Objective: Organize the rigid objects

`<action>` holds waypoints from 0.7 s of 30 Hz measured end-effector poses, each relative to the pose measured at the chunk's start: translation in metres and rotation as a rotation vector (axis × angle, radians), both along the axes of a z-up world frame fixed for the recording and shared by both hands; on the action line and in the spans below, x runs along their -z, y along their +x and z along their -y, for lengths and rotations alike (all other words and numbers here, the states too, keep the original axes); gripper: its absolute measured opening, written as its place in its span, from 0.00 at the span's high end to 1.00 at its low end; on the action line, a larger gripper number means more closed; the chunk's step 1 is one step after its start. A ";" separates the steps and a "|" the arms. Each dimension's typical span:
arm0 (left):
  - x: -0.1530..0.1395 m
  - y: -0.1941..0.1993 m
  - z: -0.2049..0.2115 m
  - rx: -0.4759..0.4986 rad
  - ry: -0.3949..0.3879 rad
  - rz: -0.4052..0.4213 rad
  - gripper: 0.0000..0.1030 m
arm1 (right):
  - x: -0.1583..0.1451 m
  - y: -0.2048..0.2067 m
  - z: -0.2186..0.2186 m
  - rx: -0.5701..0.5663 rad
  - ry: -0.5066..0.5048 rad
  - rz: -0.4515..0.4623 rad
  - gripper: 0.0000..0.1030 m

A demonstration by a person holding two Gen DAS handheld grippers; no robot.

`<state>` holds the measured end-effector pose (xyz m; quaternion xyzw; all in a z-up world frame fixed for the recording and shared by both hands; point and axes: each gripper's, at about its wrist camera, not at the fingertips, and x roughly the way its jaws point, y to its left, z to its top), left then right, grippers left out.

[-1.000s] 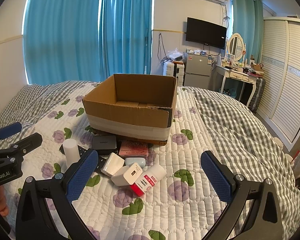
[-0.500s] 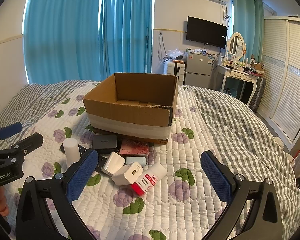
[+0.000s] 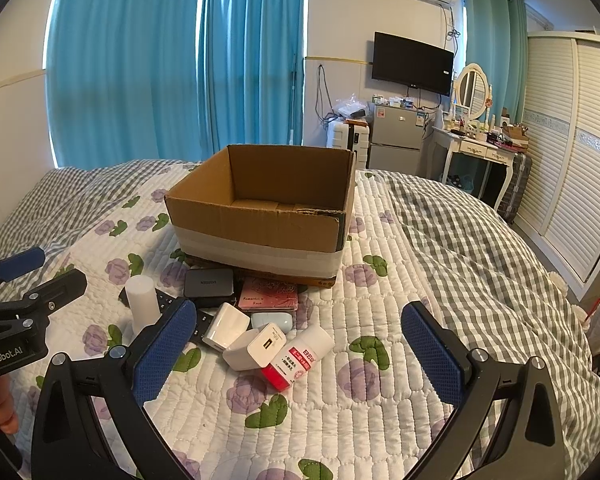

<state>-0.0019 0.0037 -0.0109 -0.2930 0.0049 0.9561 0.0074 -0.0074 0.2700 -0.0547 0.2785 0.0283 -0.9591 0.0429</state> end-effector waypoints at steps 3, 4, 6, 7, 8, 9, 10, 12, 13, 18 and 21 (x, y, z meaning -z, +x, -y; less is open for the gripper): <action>0.000 0.000 -0.001 0.005 -0.002 0.000 0.19 | 0.000 0.000 0.000 -0.002 0.000 0.000 0.00; 0.000 0.000 -0.001 0.009 0.000 0.001 0.19 | 0.000 0.000 0.000 -0.003 0.000 0.000 0.00; 0.000 0.000 -0.002 0.018 -0.001 0.000 0.19 | 0.001 0.000 0.000 -0.004 0.001 0.000 0.00; 0.000 0.000 -0.003 0.021 -0.005 0.001 0.19 | 0.001 0.000 0.000 -0.005 0.001 0.000 0.00; 0.001 -0.001 -0.004 0.024 -0.005 0.005 0.19 | 0.001 0.000 0.000 -0.005 -0.001 0.002 0.00; 0.001 -0.002 -0.004 0.025 -0.004 0.010 0.19 | 0.002 -0.001 0.000 -0.007 -0.003 0.006 0.00; 0.003 -0.003 -0.003 0.022 -0.004 0.018 0.19 | 0.003 -0.002 0.001 -0.011 -0.002 0.011 0.00; 0.005 -0.006 -0.002 0.018 -0.010 0.029 0.19 | 0.007 -0.004 0.004 -0.019 0.010 0.025 0.00; 0.006 -0.006 0.000 0.013 -0.014 0.033 0.19 | 0.010 -0.005 0.005 -0.021 0.019 0.036 0.00; 0.017 -0.015 0.007 0.001 -0.010 0.075 0.19 | 0.018 -0.012 0.000 -0.006 0.010 0.075 0.00; 0.025 -0.021 0.008 0.013 -0.010 0.098 0.19 | 0.018 -0.019 -0.001 -0.023 0.003 0.095 0.00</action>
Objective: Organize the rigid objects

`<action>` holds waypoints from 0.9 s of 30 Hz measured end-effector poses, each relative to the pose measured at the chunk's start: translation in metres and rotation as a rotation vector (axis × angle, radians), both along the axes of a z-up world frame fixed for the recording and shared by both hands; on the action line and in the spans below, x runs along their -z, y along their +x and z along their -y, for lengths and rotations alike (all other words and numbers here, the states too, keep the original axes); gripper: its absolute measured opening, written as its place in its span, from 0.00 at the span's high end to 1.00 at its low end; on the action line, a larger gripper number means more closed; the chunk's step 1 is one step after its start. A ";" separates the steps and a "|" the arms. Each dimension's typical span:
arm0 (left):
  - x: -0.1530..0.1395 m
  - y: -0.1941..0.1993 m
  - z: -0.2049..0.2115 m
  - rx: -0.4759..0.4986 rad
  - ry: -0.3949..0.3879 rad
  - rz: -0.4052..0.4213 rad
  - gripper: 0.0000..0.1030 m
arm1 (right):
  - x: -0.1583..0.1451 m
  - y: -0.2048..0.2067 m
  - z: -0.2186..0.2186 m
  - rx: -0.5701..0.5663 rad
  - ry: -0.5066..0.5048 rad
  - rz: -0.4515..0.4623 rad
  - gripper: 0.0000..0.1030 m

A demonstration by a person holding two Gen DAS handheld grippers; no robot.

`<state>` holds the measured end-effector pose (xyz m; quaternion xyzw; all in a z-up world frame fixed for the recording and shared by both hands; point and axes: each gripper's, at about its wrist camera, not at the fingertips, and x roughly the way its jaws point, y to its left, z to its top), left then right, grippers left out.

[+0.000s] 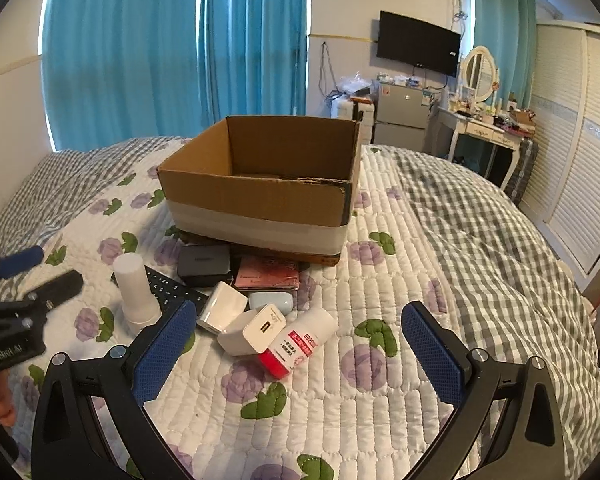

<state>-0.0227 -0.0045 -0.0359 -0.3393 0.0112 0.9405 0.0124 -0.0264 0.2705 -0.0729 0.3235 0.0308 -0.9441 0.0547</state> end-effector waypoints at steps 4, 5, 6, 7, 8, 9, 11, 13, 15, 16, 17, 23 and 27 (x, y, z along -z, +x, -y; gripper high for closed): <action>0.016 -0.016 -0.002 0.012 -0.017 0.048 0.19 | 0.007 -0.011 0.008 -0.042 0.043 0.027 0.00; 0.020 -0.021 -0.002 0.011 -0.013 0.066 0.19 | 0.010 -0.014 0.010 -0.049 0.053 0.037 0.00; 0.025 -0.026 -0.002 0.008 -0.005 0.088 0.19 | 0.012 -0.018 0.011 -0.056 0.063 0.047 0.00; 0.029 -0.029 -0.003 0.010 0.008 0.099 0.19 | 0.014 -0.021 0.012 -0.061 0.070 0.053 0.00; 0.032 -0.031 -0.005 0.019 0.015 0.101 0.19 | 0.015 -0.024 0.013 -0.067 0.077 0.055 0.00; 0.036 -0.032 -0.009 0.030 0.008 0.093 0.19 | 0.016 -0.026 0.013 -0.071 0.083 0.055 0.00; 0.045 -0.038 -0.017 0.052 -0.032 0.090 0.21 | 0.021 -0.031 0.014 -0.084 0.092 0.066 0.00; 0.052 -0.040 -0.023 0.076 -0.051 0.084 0.22 | 0.030 -0.035 0.013 -0.087 0.097 0.087 0.00; 0.058 -0.043 -0.030 0.111 -0.067 0.083 0.42 | 0.039 -0.037 0.012 -0.101 0.099 0.119 0.00; 0.062 -0.047 -0.033 0.133 -0.086 0.096 0.61 | 0.043 -0.037 0.012 -0.103 0.104 0.131 0.00; 0.067 -0.052 -0.037 0.141 -0.117 0.121 0.64 | 0.048 -0.037 0.012 -0.109 0.107 0.145 0.00; 0.059 -0.055 -0.032 0.130 -0.066 0.155 0.65 | 0.064 -0.036 0.016 -0.163 0.140 0.184 0.00; 0.036 -0.047 -0.028 0.131 -0.037 0.157 0.66 | 0.069 -0.041 0.031 -0.229 0.185 0.201 0.00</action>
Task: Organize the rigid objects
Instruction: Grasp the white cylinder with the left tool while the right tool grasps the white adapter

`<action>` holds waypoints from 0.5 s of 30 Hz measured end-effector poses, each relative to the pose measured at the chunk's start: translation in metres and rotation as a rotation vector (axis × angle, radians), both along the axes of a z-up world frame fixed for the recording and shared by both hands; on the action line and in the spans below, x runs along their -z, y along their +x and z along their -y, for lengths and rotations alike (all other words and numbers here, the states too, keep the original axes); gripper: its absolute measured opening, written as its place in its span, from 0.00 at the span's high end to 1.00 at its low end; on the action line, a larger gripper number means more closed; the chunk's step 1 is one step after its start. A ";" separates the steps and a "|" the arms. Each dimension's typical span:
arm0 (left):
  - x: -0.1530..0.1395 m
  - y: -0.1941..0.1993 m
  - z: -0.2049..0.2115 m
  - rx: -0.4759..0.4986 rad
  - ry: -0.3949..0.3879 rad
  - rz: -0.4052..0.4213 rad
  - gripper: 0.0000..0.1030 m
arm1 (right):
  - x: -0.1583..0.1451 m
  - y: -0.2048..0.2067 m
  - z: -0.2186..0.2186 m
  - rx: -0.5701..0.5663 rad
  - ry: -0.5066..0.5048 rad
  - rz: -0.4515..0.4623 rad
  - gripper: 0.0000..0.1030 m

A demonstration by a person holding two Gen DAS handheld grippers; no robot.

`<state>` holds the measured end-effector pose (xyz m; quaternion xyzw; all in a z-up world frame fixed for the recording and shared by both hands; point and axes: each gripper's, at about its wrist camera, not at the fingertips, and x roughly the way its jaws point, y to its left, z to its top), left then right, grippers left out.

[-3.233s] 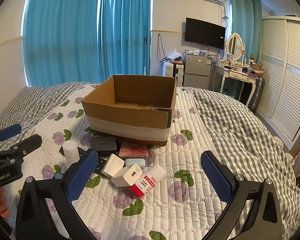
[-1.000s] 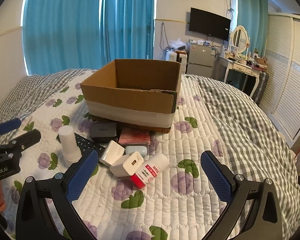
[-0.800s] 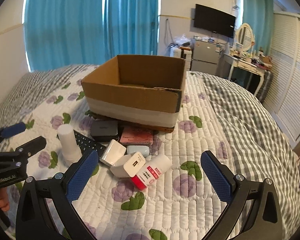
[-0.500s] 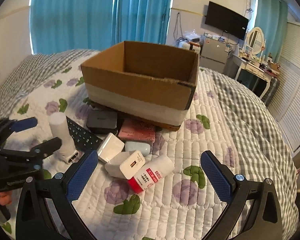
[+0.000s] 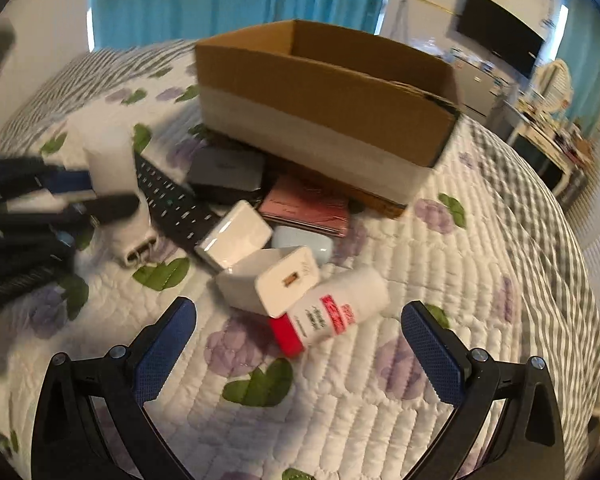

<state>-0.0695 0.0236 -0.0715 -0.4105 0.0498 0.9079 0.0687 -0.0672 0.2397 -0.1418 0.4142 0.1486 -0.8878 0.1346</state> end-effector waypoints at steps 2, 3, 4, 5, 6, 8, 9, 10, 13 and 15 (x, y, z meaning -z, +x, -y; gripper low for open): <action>-0.008 0.003 0.004 -0.006 0.005 0.005 0.66 | 0.004 -0.005 0.009 -0.022 0.025 0.007 0.00; -0.009 0.002 0.006 -0.011 -0.005 0.014 0.66 | 0.007 -0.009 0.015 -0.035 0.033 0.017 0.00; -0.008 0.001 0.008 -0.021 -0.025 0.029 0.66 | 0.010 -0.013 0.019 -0.045 0.039 0.027 0.00; -0.006 0.001 0.010 -0.030 -0.034 0.042 0.66 | 0.012 -0.015 0.023 -0.050 0.042 0.031 0.00; -0.004 0.001 0.013 -0.040 -0.036 0.055 0.67 | 0.017 -0.019 0.026 -0.054 0.048 0.039 0.00; 0.000 0.001 0.020 -0.050 -0.031 0.073 0.67 | 0.024 -0.025 0.032 -0.056 0.066 0.046 0.00; 0.001 0.002 0.021 -0.053 -0.030 0.083 0.67 | 0.026 -0.027 0.034 -0.057 0.072 0.045 0.00; 0.003 0.002 0.023 -0.056 -0.029 0.091 0.67 | 0.027 -0.028 0.036 -0.061 0.081 0.041 0.01; 0.008 0.000 0.026 -0.057 -0.015 0.127 0.67 | 0.033 -0.030 0.046 -0.095 0.133 0.034 0.04; 0.011 -0.001 0.026 -0.058 -0.013 0.138 0.67 | 0.038 -0.033 0.051 -0.110 0.179 0.041 0.08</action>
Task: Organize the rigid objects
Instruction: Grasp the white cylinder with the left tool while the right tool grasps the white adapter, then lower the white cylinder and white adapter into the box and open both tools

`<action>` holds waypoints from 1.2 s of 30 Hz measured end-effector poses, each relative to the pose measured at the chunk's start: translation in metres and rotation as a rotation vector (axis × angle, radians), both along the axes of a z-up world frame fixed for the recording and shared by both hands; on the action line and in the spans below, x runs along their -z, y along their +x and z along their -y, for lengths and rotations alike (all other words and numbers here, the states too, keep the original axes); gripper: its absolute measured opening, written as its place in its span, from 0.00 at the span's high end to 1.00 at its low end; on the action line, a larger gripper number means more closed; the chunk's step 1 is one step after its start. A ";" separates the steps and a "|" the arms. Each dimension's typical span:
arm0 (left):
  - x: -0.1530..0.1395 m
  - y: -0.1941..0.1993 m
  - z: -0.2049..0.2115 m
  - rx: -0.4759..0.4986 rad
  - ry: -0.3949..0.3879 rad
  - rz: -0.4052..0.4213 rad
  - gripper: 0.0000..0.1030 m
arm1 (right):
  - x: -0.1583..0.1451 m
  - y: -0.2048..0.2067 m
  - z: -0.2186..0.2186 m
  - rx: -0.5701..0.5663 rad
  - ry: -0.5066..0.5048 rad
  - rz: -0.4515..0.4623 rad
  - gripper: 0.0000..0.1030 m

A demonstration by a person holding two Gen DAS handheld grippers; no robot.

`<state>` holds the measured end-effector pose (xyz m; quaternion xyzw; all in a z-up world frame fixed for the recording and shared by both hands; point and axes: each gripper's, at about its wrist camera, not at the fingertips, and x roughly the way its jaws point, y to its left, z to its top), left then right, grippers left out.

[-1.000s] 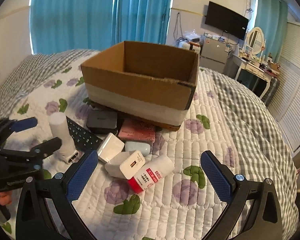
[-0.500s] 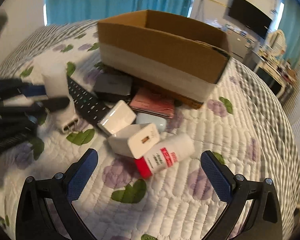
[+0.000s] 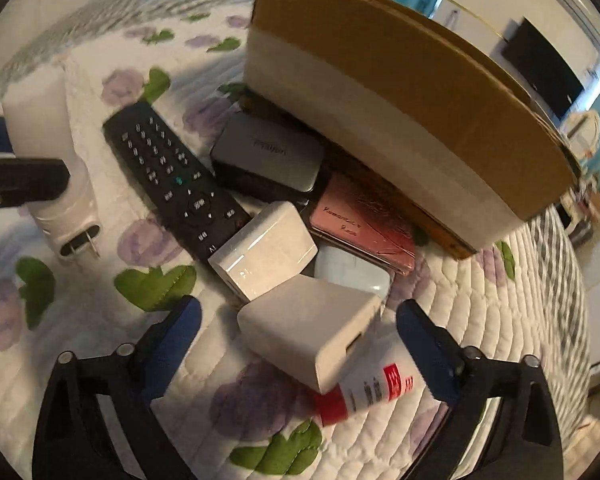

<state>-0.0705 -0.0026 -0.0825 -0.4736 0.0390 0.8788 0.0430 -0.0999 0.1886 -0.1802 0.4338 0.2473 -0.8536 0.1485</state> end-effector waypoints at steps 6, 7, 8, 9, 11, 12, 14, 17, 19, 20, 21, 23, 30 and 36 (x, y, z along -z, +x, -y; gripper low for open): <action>0.003 0.003 -0.003 0.016 -0.010 -0.006 0.67 | 0.006 -0.003 -0.003 0.009 0.015 0.024 0.26; 0.003 0.003 -0.003 0.016 -0.009 -0.002 0.67 | 0.003 -0.004 -0.006 0.019 0.004 0.032 0.29; 0.004 0.003 -0.003 0.015 -0.010 0.001 0.67 | 0.001 -0.004 -0.009 0.024 -0.012 0.038 0.31; 0.004 0.004 -0.003 0.014 -0.010 0.003 0.67 | -0.003 -0.004 -0.013 0.028 -0.046 0.049 0.31; 0.003 0.004 -0.003 0.012 -0.009 0.006 0.67 | -0.009 -0.001 -0.020 0.036 -0.088 0.053 0.31; 0.002 0.005 -0.003 0.011 -0.007 0.008 0.67 | -0.012 0.002 -0.022 0.038 -0.102 0.047 0.31; -0.001 0.006 -0.003 0.009 -0.006 0.006 0.67 | -0.021 0.008 -0.026 0.036 -0.126 0.028 0.31; -0.009 0.009 -0.004 0.020 -0.010 -0.015 0.67 | -0.040 0.017 -0.029 0.032 -0.162 -0.005 0.31; -0.017 0.010 -0.004 0.034 0.000 -0.040 0.68 | -0.049 0.021 -0.031 0.025 -0.177 -0.026 0.31; -0.022 0.010 -0.004 0.041 0.007 -0.054 0.68 | -0.058 0.023 -0.033 0.022 -0.184 -0.040 0.31; -0.026 0.009 -0.004 0.046 0.011 -0.062 0.68 | -0.068 0.023 -0.037 0.022 -0.192 -0.050 0.31; -0.038 0.007 -0.003 0.049 0.026 -0.088 0.68 | -0.080 0.020 -0.024 0.024 -0.211 -0.068 0.31; -0.103 -0.021 0.001 0.082 0.045 -0.174 0.68 | -0.155 0.004 -0.021 -0.005 -0.285 -0.165 0.31; -0.160 -0.083 -0.011 0.158 0.030 -0.183 0.68 | -0.219 -0.046 -0.016 0.015 -0.294 -0.292 0.31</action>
